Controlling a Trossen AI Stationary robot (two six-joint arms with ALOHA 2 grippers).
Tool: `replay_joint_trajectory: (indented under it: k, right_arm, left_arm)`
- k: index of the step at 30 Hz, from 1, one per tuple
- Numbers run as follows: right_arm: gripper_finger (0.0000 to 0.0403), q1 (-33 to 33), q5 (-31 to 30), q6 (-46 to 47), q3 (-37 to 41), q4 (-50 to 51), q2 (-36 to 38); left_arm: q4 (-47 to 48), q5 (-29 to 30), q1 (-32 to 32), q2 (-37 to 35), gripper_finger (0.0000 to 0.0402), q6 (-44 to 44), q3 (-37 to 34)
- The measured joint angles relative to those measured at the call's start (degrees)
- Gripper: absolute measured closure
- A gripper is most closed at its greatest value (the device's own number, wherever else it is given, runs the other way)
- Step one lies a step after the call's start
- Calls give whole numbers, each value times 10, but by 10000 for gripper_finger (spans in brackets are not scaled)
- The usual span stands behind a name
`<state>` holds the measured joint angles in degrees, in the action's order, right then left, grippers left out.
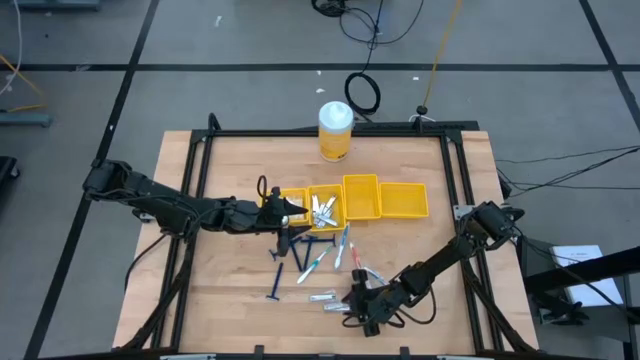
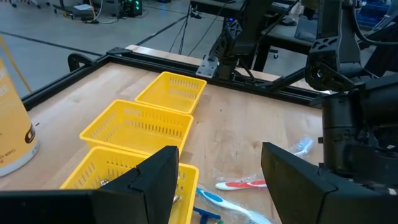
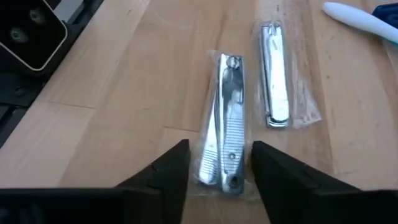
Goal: Pick & Place Travel size toiletries
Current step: Put the bottom silver nail cutter into the middle left yellow bin
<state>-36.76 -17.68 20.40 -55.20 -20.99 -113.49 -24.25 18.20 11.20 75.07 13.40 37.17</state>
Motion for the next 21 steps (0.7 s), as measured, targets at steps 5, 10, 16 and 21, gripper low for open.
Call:
replay_joint_trajectory:
  k: [5,10,16,21]
  right_arm:
    - [312,0,27,-3,0,-6,0]
    - [325,0,28,-16,0,-7,0]
    - [324,0,32,-32,2,5,20]
    - [320,0,30,-61,2,-5,67]
  left_arm:
    - [0,0,0,0,178,-1,0]
    - [0,0,0,0,178,-1,0]
    - [0,0,0,0,178,-1,0]
    - [1,0,0,0,178,-1,0]
